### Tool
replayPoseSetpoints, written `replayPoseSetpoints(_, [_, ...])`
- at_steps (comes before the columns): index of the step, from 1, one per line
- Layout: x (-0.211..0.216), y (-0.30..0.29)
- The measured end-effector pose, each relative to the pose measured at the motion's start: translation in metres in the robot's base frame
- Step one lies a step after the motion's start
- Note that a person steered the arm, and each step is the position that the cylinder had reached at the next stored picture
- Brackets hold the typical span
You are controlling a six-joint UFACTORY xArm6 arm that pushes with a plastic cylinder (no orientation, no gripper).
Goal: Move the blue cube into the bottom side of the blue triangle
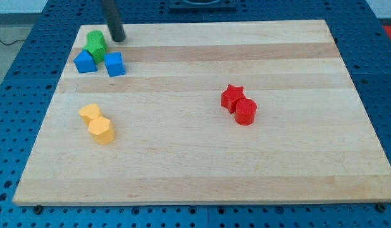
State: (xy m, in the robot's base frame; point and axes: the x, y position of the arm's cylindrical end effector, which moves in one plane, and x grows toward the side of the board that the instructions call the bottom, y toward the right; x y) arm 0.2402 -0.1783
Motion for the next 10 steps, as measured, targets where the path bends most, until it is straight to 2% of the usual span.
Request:
replayPoseSetpoints(1, [0.017, 0.054])
replayPoseSetpoints(2, [0.033, 0.053])
replayPoseSetpoints(3, [0.034, 0.028])
replayPoseSetpoints(4, [0.053, 0.001])
replayPoseSetpoints(6, [0.112, -0.031])
replayPoseSetpoints(8, [0.124, 0.081])
replayPoseSetpoints(9, [0.145, 0.077])
replayPoseSetpoints(10, [0.146, 0.043])
